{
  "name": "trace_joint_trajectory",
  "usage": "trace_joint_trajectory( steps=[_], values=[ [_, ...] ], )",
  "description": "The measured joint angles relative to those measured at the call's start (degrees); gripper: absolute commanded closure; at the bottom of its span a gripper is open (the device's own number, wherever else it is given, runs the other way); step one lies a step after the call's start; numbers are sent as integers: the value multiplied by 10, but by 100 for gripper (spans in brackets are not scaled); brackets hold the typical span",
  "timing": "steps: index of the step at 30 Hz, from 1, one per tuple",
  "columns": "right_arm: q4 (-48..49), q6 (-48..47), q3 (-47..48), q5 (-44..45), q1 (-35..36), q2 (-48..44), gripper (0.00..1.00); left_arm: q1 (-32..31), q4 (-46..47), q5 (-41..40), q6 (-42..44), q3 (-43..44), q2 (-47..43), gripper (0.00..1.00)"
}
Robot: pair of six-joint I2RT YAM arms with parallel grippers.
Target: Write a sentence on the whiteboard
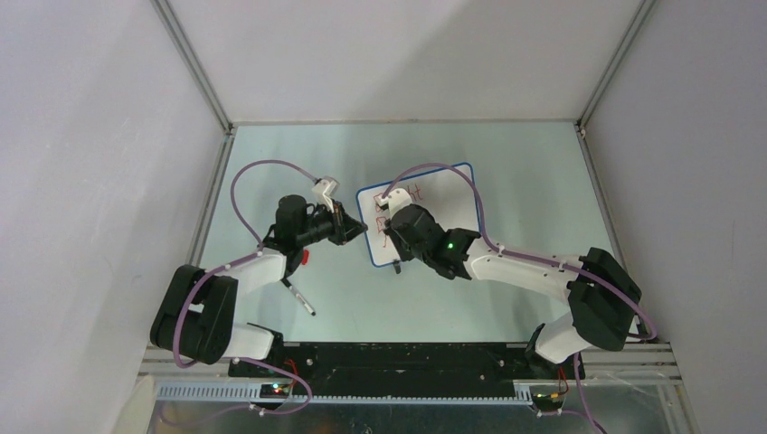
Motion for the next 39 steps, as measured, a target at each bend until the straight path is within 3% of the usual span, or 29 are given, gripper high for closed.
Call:
trace_joint_trajectory(
  steps=[39],
  values=[
    [3,8,-36,-25,11,-38,100,-1,-1,-3,0,0,-1,84]
  ],
)
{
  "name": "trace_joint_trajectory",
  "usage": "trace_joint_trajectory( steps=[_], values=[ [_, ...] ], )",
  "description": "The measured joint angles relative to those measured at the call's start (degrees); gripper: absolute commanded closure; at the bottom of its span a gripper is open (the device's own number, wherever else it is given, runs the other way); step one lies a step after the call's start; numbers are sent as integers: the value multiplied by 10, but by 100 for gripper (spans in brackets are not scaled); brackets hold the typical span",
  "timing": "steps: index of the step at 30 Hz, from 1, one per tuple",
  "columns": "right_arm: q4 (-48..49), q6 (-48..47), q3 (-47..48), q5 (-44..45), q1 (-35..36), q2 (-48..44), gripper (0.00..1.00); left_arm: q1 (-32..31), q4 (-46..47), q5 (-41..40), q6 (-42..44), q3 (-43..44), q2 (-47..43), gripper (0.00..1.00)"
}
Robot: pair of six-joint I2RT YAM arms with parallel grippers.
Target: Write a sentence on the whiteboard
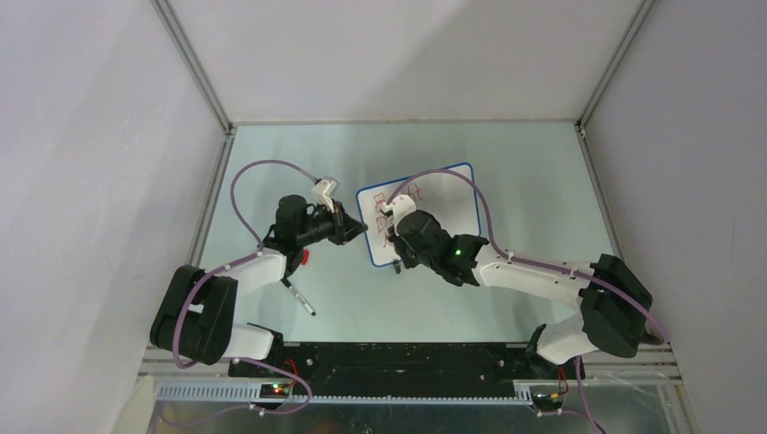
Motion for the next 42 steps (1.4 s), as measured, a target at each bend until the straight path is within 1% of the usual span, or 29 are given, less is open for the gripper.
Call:
trace_joint_trajectory(
  steps=[10,20,28,42],
  values=[
    [3,-5,5,0,4,14,100,0,-1,0,0,0,-1,84],
    [10,-11,5,32,26,18,100,0,-5,0,0,0,-3,84],
    [12,-16,5,51,26,21,100,-1,-5,0,0,0,-3,84],
    [15,-20,5,51,26,33,100,-1,-7,0,0,0,-4,84]
  ],
)
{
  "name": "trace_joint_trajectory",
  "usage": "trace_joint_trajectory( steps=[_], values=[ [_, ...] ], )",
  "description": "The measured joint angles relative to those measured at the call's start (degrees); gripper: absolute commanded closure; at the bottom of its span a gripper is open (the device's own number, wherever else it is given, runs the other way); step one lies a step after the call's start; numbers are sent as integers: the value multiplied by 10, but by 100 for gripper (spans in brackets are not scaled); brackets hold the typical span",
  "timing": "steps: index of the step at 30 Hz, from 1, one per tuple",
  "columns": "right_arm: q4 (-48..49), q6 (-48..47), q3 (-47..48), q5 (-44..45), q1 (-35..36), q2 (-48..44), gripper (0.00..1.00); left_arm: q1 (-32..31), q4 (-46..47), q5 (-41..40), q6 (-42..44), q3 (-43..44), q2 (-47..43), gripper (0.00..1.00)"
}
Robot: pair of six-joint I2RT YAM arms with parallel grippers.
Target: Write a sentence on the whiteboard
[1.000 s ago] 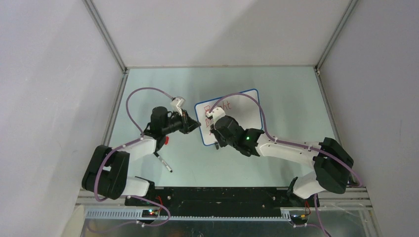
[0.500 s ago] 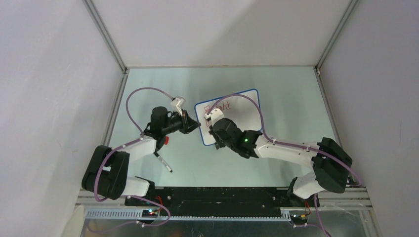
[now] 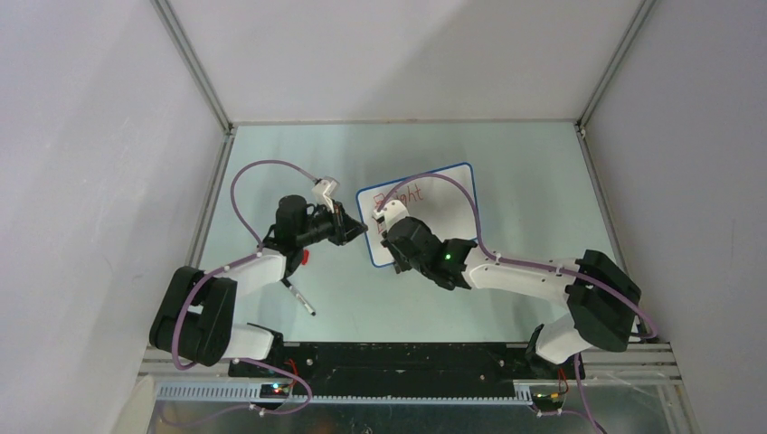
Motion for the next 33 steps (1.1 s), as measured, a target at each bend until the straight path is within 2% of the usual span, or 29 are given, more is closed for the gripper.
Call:
trace_joint_trajectory(
  steps=[33],
  values=[
    [1,-2,7,5,0,14,100,0,0,-3,2,0,-1,84]
  ],
)
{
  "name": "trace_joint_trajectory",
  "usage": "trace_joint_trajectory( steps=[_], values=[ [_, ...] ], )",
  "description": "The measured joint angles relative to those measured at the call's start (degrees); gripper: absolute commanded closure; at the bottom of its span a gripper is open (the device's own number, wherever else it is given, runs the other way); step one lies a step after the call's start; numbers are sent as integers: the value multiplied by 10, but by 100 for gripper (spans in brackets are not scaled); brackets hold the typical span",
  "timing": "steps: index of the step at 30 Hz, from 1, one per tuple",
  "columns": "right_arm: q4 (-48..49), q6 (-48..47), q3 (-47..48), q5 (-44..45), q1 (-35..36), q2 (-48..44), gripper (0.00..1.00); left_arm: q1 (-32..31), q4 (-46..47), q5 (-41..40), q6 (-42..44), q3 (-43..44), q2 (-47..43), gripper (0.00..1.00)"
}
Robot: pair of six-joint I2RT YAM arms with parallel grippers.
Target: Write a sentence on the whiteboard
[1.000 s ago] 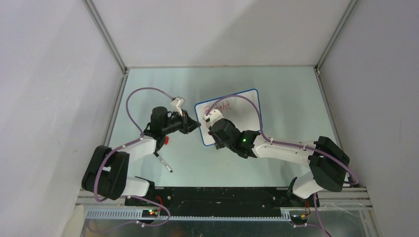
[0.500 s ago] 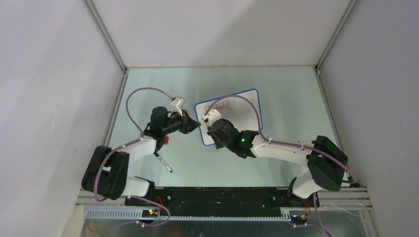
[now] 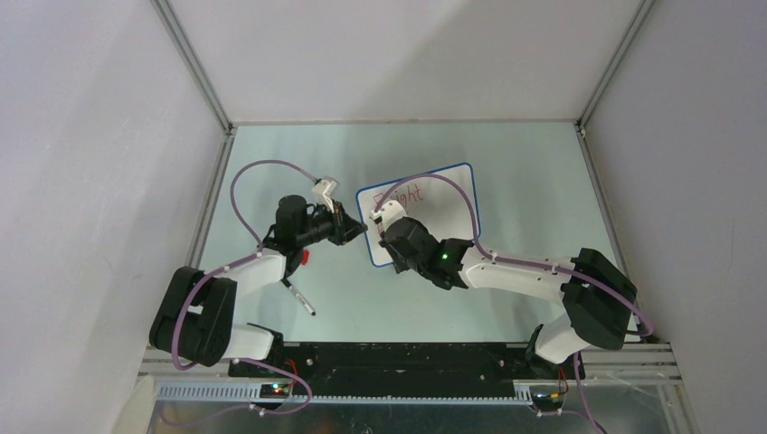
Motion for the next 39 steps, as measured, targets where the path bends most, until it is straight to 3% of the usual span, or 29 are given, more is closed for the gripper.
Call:
trace_joint_trajectory(
  steps=[39],
  values=[
    [-20,7,4,5,-11,-5,100,0,-2,-2,3,0,-2,84]
  ],
)
